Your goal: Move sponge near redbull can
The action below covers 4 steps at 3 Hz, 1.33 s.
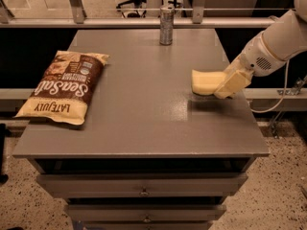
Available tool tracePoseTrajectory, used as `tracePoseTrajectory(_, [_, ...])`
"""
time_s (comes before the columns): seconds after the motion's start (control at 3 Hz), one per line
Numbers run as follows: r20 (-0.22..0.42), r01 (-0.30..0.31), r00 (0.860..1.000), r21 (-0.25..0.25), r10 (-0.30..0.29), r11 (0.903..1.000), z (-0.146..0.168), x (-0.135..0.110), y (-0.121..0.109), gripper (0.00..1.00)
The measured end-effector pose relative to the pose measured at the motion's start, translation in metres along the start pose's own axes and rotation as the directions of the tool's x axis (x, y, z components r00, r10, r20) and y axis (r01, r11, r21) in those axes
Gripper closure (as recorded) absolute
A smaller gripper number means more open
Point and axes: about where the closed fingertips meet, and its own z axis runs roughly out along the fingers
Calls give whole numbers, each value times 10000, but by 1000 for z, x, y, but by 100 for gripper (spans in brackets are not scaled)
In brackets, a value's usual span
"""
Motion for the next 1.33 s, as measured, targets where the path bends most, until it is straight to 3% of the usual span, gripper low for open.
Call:
tracePoseTrajectory(0.33, [267,-503,9984,488,490,9975,10,-6,-31,100])
tracePoseTrajectory(0.67, [451,-1078,9936,981,1038,9893,29,-18,-76,100])
tracePoseTrajectory(1.0, [760,-1738,9835,1509,1639,9731,48,-43,-130,100])
tracePoseTrajectory(1.33, [599,-1825,9830,2119,1736,9601,54,-73,-152,100])
